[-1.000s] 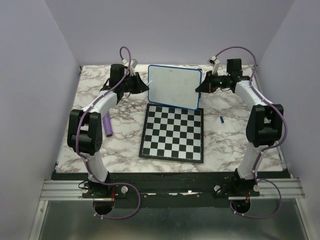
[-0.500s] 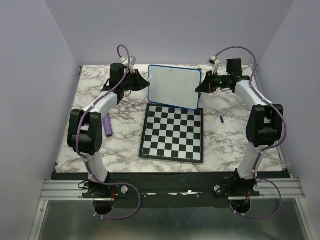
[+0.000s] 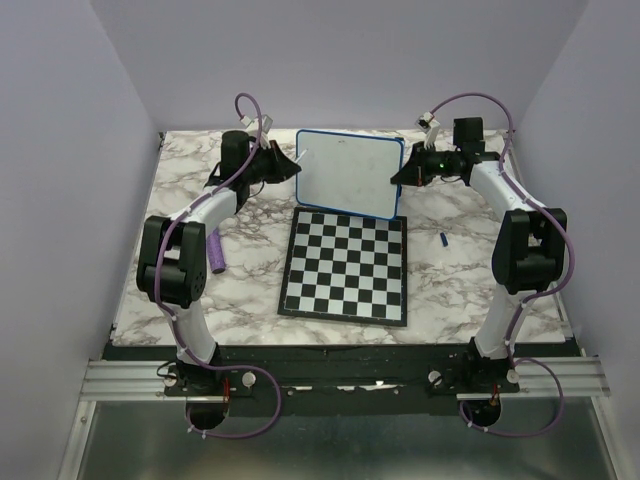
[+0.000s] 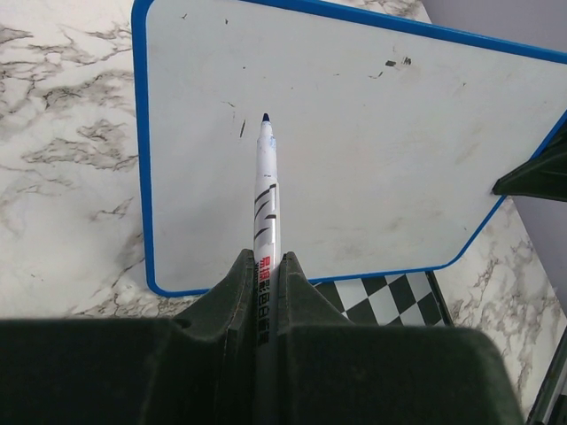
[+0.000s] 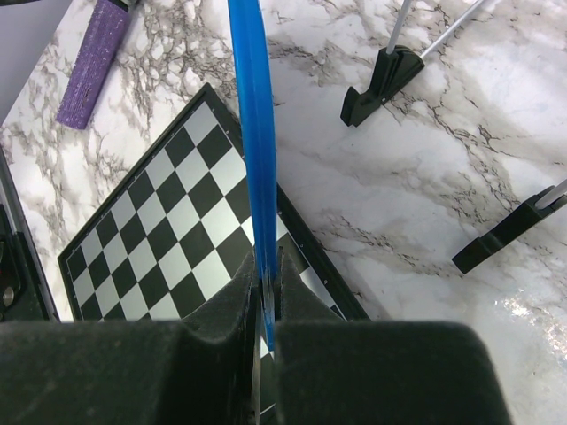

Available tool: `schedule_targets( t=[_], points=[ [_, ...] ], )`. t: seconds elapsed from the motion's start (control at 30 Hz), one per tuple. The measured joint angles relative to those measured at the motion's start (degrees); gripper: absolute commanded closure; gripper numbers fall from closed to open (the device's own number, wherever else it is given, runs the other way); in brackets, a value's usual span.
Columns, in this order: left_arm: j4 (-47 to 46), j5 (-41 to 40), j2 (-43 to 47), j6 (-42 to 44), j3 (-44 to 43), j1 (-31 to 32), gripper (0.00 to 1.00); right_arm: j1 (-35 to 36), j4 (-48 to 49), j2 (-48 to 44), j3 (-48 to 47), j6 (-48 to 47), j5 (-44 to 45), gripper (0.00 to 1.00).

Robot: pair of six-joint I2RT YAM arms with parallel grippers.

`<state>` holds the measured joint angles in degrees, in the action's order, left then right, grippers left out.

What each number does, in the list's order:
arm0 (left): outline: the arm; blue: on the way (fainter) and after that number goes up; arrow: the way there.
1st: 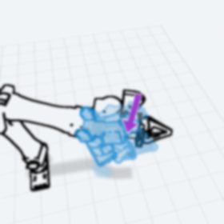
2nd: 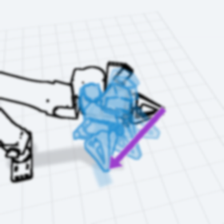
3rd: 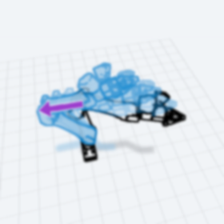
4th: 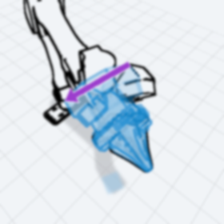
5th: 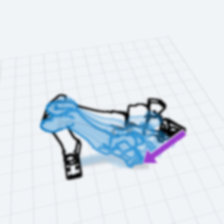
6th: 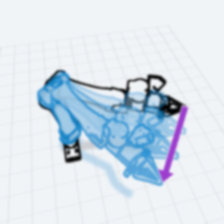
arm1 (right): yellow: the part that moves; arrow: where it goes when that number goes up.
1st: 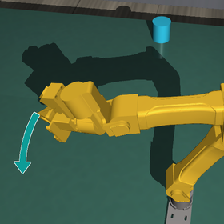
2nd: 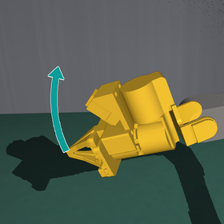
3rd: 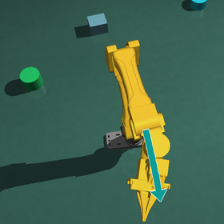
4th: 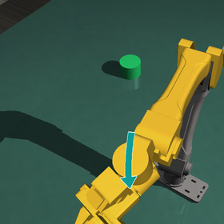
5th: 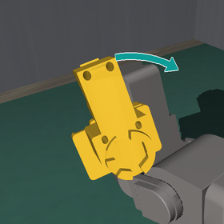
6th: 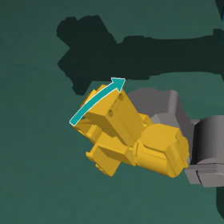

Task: Write a sentence on the whiteboard

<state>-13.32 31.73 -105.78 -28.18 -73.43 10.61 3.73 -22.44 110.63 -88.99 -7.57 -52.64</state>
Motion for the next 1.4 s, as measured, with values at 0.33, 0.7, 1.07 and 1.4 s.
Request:
schedule_targets(
  t=[0.33, 0.7, 1.07, 1.4],
  points=[
    [-2.40, 0.11, 0.00, -0.46, 0.87, 0.00, 1.00, 0.00, 0.00, 0.00, 0.00, 0.00, -0.07, 1.00],
    [-5.05, 0.28, -0.50, -1.88, 1.16, 0.00, 1.00, 0.00, 0.02, 0.00, 0.00, 0.00, -0.13, 1.00],
    [-5.09, 0.22, -2.49, -2.10, 1.11, 0.00, 1.00, 0.00, 0.02, 0.00, 0.00, 0.00, -0.15, 1.00],
    [-3.82, 0.17, -3.58, -1.68, -0.17, 0.00, 1.00, 0.02, 0.02, 0.00, 0.00, 0.00, -0.15, 1.00]
  ],
)
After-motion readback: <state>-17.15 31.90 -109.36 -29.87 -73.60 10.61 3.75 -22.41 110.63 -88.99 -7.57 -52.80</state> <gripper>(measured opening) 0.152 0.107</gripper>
